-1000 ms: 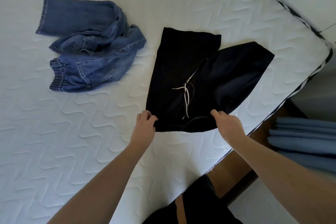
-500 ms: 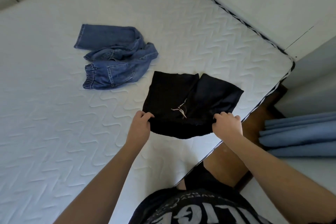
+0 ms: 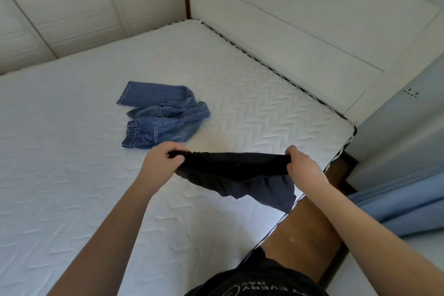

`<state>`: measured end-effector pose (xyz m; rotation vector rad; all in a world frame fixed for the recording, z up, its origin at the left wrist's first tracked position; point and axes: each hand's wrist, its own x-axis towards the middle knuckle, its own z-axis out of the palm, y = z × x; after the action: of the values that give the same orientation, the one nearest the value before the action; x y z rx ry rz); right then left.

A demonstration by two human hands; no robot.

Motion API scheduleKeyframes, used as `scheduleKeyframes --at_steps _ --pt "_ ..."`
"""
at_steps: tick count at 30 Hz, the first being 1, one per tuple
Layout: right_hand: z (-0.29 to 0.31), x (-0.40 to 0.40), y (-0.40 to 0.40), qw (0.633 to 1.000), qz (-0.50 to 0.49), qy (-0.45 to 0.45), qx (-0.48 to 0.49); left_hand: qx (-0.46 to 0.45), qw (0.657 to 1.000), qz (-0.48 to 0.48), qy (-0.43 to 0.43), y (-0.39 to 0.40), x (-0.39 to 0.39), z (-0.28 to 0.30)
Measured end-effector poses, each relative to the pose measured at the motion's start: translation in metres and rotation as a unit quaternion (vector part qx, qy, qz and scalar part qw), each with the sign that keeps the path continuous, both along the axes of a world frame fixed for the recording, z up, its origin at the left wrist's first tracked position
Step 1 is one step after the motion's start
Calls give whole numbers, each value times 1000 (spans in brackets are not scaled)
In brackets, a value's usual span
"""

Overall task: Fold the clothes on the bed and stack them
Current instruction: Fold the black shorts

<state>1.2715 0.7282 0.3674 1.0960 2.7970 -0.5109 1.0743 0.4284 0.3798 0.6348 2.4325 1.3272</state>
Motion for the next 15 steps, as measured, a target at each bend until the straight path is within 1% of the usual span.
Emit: scheduleKeyframes --at_steps 3,5,8,11,13,15 --pt "35 -6 3 997 10 68 -35 -23 998 -11 52 -7 -6 29" --pt "53 -8 5 991 19 113 -62 -43 994 13 103 -9 -6 47" --pt "77 -15 5 976 34 184 -109 -30 987 66 143 -13 1 71" --pt "92 -24 3 966 45 222 -122 -32 982 114 147 -22 10 91" --pt "98 -29 0 966 57 229 -104 -39 980 145 132 -28 19 102" --pt "99 -34 -3 966 81 232 -86 -27 980 164 105 -32 29 110"
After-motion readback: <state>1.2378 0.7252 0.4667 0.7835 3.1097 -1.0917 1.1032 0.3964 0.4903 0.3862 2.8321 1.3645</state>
